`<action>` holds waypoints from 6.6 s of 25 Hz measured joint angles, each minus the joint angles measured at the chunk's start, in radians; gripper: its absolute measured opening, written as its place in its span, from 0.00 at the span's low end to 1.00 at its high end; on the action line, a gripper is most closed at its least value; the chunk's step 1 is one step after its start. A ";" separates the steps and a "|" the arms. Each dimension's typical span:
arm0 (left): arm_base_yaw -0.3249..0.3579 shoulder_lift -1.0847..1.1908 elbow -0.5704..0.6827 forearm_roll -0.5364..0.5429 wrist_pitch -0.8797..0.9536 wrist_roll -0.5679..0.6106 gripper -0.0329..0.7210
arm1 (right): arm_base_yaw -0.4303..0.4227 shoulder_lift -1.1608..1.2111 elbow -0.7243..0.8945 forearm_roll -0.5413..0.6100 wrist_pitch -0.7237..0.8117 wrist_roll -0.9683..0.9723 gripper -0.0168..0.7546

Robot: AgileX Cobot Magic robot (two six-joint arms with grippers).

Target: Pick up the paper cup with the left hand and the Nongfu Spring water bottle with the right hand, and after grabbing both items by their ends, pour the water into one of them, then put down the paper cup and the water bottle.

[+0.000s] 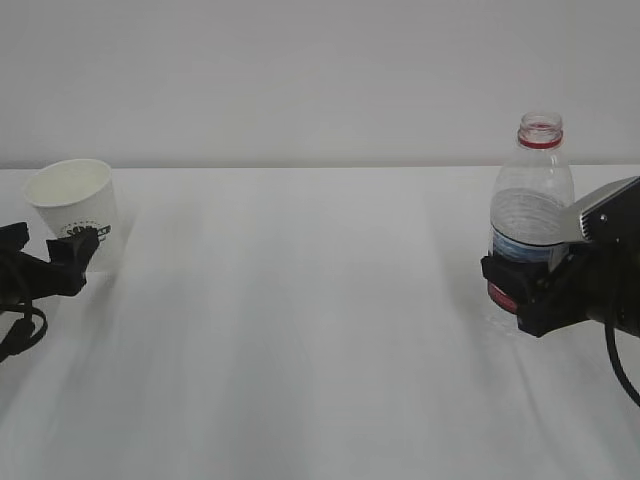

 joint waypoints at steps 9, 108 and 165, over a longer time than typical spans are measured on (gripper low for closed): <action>0.000 0.118 -0.092 0.001 0.000 0.000 0.96 | 0.000 0.000 0.000 0.002 0.000 -0.024 0.65; 0.000 0.283 -0.317 -0.107 -0.002 -0.001 0.76 | 0.000 -0.001 0.000 0.016 0.000 -0.045 0.65; -0.023 0.142 -0.246 0.830 -0.002 -0.300 0.76 | 0.000 -0.001 0.000 0.034 0.000 -0.045 0.65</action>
